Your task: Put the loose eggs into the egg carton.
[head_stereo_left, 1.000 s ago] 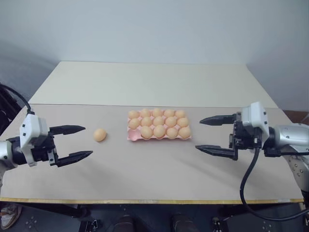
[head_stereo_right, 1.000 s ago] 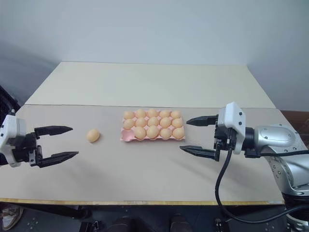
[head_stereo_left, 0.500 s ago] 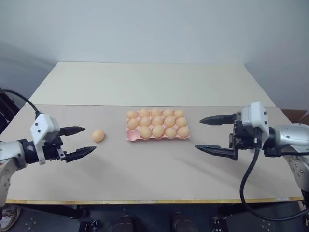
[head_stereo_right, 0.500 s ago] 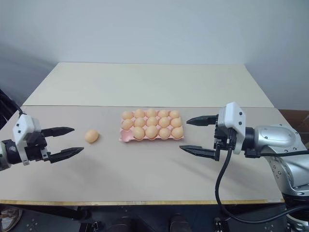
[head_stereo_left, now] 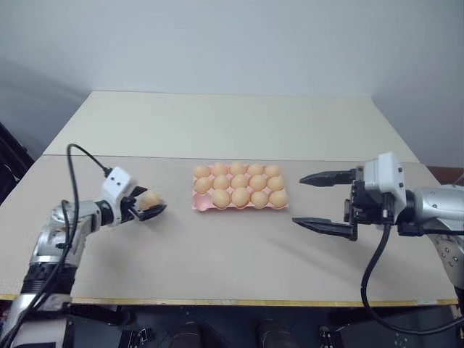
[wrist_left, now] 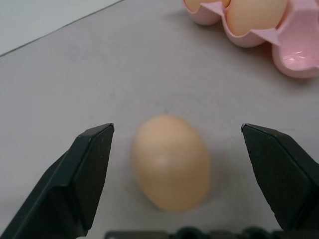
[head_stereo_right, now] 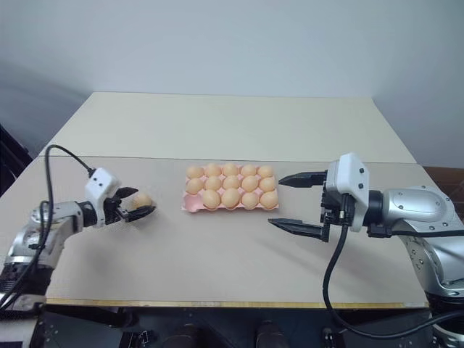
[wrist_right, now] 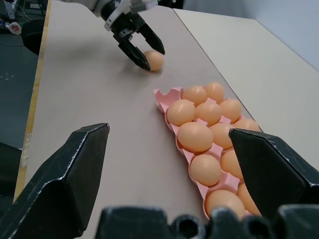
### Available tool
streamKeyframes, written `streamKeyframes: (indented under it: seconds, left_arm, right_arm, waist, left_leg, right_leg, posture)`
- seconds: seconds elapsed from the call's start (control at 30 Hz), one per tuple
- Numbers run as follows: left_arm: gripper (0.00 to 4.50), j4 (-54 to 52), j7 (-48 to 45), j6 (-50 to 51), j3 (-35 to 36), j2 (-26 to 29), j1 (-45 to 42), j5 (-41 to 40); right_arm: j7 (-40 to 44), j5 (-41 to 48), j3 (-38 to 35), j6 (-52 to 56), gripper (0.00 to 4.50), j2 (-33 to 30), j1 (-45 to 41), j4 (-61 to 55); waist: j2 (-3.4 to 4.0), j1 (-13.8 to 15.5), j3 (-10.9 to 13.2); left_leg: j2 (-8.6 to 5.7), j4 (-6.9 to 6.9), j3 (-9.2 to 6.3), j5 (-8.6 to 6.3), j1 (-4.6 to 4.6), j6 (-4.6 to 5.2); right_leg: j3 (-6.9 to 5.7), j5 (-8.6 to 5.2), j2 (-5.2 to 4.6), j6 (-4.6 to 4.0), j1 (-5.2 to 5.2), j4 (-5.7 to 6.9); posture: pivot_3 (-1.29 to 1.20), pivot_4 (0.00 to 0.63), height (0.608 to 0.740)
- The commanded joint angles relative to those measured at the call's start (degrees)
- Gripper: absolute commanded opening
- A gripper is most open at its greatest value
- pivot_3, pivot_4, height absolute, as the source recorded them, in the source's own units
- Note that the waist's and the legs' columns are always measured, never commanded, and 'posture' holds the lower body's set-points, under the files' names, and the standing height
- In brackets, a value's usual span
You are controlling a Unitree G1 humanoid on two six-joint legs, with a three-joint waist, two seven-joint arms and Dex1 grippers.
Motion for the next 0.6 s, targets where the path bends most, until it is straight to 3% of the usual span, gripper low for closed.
streamKeyframes:
  seconds: [0.03, 0.27, 0.6]
  left_arm:
    - [4.06, 3.39, 0.0, -3.21, -1.67, -0.43, -2.12, 2.82]
    - [1.97, 3.62, -2.0, -5.77, -0.68, -0.54, -3.27, 2.54]
    - [1.97, 1.06, -7.47, -7.76, -3.91, -9.2, -12.27, -0.55]
  right_arm:
    - [-0.92, 1.39, -2.39, 0.05, 4.5, -0.73, -0.02, -2.32]
    - [-2.98, 1.84, -4.16, 0.5, 4.5, -0.5, 1.72, -3.69]
    - [-3.89, 1.34, -2.92, -0.29, 4.5, 0.1, 1.05, -3.12]
  waist:
    - [0.0, 0.04, 0.0]
    - [-0.01, 0.26, -0.01]
    - [-0.02, 0.9, -0.01]
  left_leg:
    - [0.0, 0.0, 0.0, 0.0, 0.0, 0.0]
    - [0.0, 0.0, 0.0, 0.0, 0.01, 0.0]
    - [-0.04, 0.02, -0.03, 0.0, -0.02, 0.0]
  right_leg:
    - [0.0, 0.0, 0.0, 0.0, 0.01, 0.0]
    - [-0.01, 0.0, -0.01, 0.0, 0.02, 0.02]
    - [-0.04, 0.0, -0.03, 0.01, 0.05, -0.01]
  posture:
    - [0.0, 0.15, 0.74]
    - [0.0, 0.15, 0.74]
    - [0.0, 0.15, 0.74]
